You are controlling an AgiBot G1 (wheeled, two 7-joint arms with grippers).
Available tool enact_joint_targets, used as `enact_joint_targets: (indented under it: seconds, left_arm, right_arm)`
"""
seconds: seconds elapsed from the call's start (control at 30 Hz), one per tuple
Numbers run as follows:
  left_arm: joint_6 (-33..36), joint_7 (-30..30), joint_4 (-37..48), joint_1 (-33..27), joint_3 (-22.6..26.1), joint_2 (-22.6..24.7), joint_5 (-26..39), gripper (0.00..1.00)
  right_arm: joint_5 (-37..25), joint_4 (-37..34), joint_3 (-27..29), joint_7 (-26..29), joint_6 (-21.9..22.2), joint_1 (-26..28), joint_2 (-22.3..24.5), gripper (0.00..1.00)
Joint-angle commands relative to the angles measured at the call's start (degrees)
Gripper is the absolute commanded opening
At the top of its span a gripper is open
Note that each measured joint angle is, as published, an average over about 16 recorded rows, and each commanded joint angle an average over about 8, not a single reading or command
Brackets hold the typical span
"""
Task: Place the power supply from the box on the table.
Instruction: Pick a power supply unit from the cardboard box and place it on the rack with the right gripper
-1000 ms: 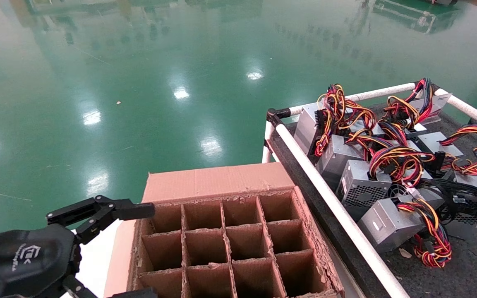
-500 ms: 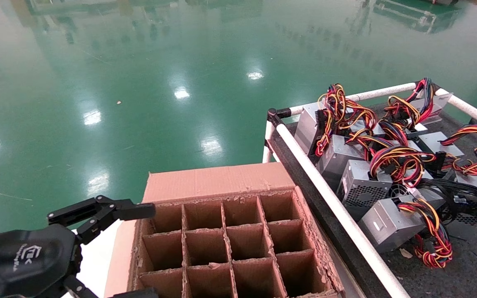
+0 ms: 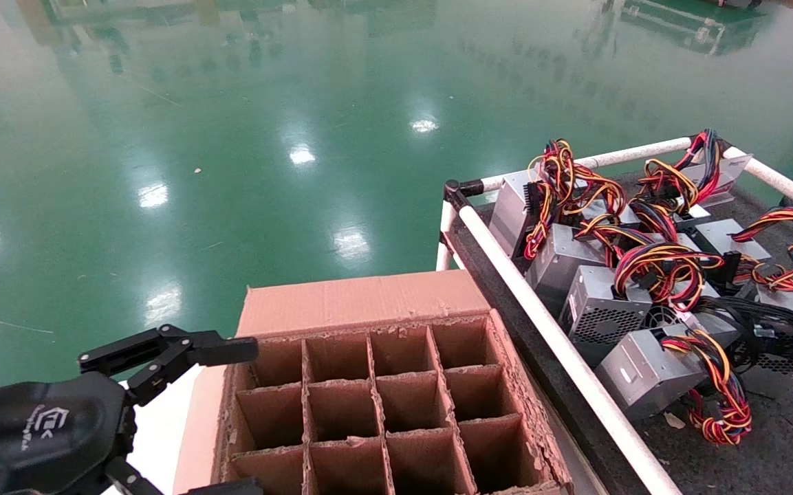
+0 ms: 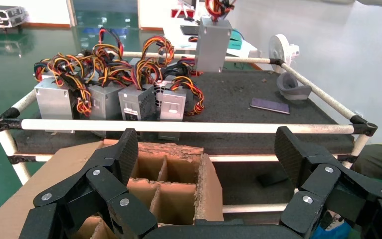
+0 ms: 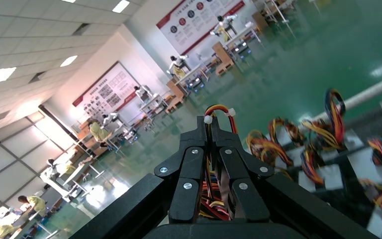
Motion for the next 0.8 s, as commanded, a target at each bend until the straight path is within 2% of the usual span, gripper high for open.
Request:
enact_joint_targets:
  seconds: [0.03, 0.27, 0.43, 0.6, 0.8]
  left_arm:
    - [0.0, 0.0, 0.0, 0.0, 0.0, 0.0, 0.0, 1.0]
    - [0.0, 0.0, 0.0, 0.0, 0.0, 0.0, 0.0, 1.0]
    - [0.0, 0.0, 0.0, 0.0, 0.0, 0.0, 0.0, 1.0]
    - [0.0, 0.0, 0.0, 0.0, 0.0, 0.0, 0.0, 1.0]
    - [0.0, 0.0, 0.0, 0.0, 0.0, 0.0, 0.0, 1.0]
  right_arm:
    - [2.23, 0.38, 0.66, -0.77, 0.0, -3.77, -0.08, 0.0]
    - [6.28, 3.68, 3.18, -4.7, 0.21, -14.43, -1.52, 0.0]
    - [7.63, 6.61, 4.7, -7.19, 0.46, -19.91, -2.43, 0.0]
    - [8.12, 8.62, 5.79, -8.87, 0.79, -22.94, -3.01, 0.0]
    - [6.9, 10.0, 5.67, -10.63, 1.31, -24.0, -3.95, 0.0]
